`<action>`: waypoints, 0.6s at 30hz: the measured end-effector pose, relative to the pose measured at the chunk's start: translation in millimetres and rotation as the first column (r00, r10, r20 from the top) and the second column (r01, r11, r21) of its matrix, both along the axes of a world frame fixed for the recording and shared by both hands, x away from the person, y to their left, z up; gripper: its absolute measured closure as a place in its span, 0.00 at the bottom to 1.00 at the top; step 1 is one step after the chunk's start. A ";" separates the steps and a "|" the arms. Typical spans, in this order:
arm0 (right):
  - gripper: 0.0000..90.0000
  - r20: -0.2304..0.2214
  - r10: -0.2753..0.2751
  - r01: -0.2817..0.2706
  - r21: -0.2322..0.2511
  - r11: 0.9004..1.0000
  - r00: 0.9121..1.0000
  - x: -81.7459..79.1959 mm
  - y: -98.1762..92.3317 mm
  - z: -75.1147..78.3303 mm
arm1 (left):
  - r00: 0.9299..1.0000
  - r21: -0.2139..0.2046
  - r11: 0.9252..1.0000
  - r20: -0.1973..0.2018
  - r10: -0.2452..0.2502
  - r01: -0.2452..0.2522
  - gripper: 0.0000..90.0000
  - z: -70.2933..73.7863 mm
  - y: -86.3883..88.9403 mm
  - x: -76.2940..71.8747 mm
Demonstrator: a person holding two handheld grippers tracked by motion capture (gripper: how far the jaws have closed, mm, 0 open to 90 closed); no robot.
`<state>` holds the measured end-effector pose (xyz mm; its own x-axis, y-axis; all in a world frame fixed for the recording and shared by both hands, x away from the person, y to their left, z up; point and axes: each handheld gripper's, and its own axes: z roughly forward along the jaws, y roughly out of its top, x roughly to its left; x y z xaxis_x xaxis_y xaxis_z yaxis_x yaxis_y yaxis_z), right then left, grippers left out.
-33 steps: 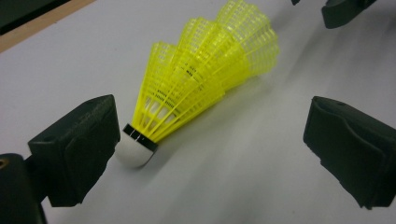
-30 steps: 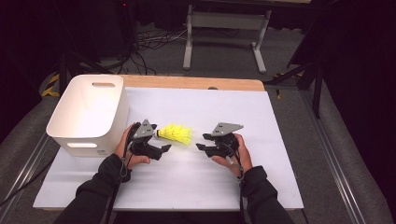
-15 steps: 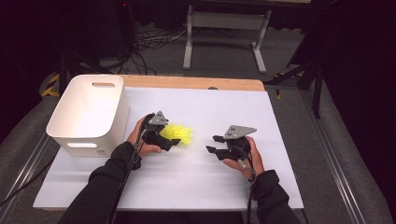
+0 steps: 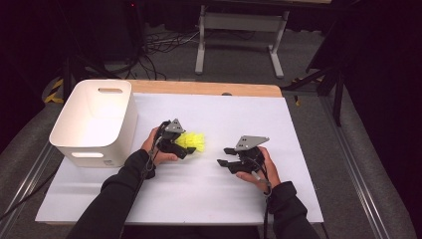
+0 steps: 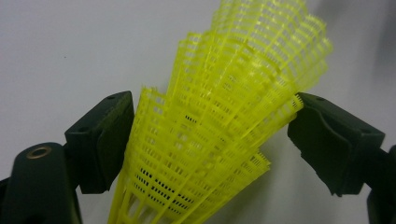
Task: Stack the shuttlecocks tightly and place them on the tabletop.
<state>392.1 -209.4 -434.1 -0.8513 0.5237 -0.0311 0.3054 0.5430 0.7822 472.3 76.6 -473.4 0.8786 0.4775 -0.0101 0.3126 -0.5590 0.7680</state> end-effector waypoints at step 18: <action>0.56 -0.021 0.025 -0.024 0.017 1.000 0.999 0.3 -0.1 -2.1 | 0.997 -0.003 0.999 0.067 -0.032 0.032 0.43 2.1 1.5 0.1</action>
<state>392.3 -209.5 -436.2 -0.8644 0.5028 -0.0047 0.3084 0.5376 0.7848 472.4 78.1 -471.3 0.8922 0.4492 0.0471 0.2426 -0.5645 0.7889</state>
